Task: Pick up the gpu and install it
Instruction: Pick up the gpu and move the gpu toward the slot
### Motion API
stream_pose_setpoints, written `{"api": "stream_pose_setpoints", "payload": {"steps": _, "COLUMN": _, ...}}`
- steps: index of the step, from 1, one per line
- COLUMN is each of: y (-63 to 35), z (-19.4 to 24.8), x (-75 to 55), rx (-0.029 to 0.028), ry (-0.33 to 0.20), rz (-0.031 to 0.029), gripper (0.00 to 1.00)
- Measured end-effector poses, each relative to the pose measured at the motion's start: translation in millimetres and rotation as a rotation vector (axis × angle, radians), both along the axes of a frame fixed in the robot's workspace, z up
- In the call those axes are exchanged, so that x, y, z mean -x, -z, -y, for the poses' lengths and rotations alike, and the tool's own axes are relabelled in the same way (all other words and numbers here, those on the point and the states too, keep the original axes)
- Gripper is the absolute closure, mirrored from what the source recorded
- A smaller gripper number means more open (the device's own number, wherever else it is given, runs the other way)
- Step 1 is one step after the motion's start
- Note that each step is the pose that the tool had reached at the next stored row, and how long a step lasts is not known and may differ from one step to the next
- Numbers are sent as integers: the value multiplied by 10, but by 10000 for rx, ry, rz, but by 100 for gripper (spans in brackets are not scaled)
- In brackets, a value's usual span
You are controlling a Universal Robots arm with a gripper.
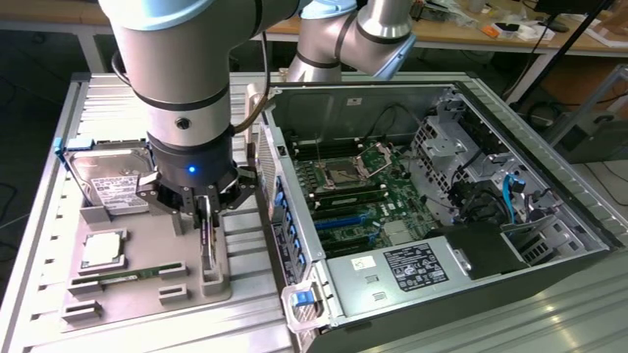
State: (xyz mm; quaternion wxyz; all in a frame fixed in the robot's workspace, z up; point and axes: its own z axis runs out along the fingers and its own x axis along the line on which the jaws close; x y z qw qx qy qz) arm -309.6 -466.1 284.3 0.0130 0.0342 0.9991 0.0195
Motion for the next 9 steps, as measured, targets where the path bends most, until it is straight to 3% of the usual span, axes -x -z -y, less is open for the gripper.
{"api": "stream_pose_setpoints", "payload": {"steps": 9, "y": -3, "z": 0, "x": 0, "rx": -1, "ry": 0, "rz": 1, "gripper": 73}}
